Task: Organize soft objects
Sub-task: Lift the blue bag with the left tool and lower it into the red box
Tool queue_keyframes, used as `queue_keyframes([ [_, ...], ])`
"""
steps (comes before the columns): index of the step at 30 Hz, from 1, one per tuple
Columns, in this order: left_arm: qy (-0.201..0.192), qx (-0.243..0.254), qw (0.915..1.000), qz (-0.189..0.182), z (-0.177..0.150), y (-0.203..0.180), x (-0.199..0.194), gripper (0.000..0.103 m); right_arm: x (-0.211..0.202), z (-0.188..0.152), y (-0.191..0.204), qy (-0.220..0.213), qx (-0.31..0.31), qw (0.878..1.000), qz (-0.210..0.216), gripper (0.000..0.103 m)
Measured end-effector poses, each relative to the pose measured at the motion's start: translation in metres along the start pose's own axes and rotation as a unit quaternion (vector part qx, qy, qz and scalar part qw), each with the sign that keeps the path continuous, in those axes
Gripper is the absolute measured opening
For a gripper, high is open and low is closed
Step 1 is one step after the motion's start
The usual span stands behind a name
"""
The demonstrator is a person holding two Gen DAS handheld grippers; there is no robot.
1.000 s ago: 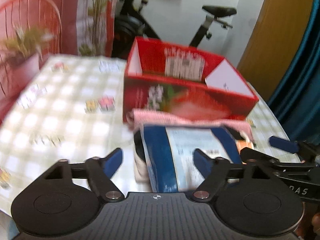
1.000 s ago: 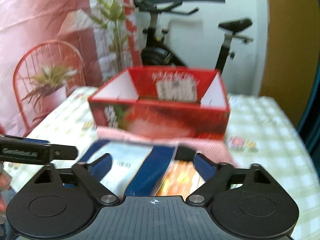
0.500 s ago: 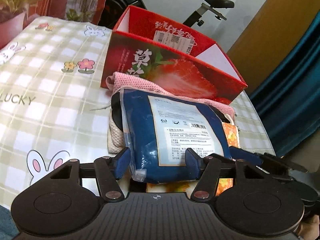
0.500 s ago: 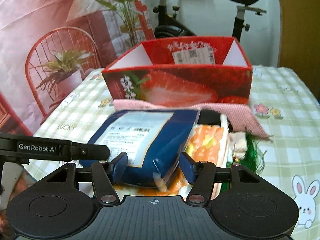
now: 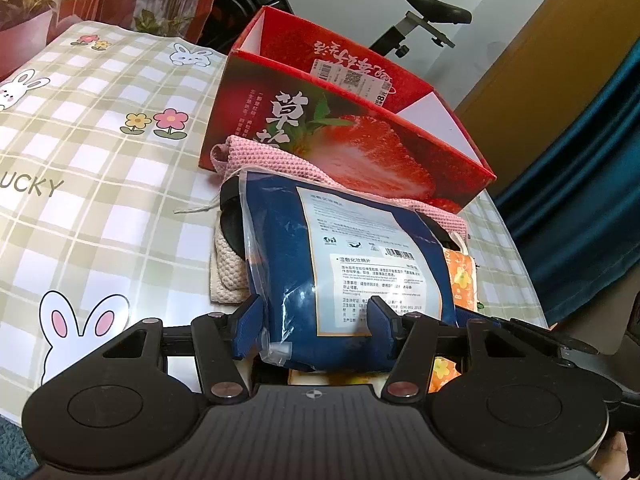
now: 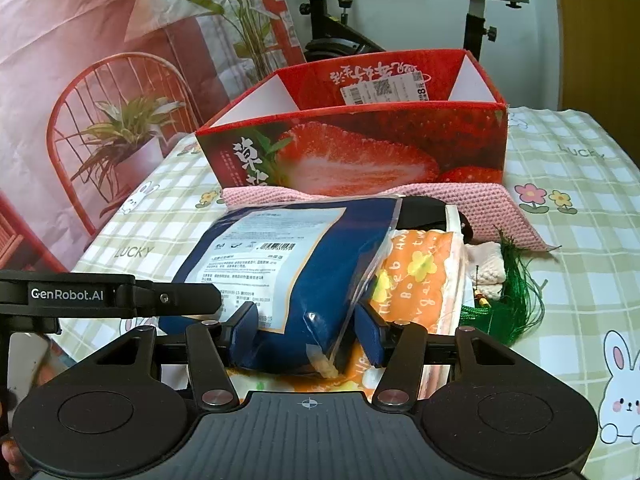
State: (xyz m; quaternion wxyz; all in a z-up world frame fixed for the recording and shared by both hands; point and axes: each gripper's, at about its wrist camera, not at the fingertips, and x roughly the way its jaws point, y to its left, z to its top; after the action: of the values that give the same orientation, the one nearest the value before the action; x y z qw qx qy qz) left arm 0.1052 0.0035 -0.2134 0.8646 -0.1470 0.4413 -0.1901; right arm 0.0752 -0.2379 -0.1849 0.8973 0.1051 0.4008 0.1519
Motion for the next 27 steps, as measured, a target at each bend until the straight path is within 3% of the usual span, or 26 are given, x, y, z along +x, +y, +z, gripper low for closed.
queue_keyframes([
  [14, -0.03, 0.018, 0.9993, -0.011, 0.004, -0.011, -0.026, 0.059, -0.019, 0.007, 0.015, -0.021, -0.024, 0.999, 0.016, 0.045],
  [27, -0.083, 0.058, 0.9947, -0.016, 0.009, -0.029, -0.056, 0.059, -0.047, 0.017, 0.026, -0.073, -0.056, 0.996, 0.023, 0.045],
])
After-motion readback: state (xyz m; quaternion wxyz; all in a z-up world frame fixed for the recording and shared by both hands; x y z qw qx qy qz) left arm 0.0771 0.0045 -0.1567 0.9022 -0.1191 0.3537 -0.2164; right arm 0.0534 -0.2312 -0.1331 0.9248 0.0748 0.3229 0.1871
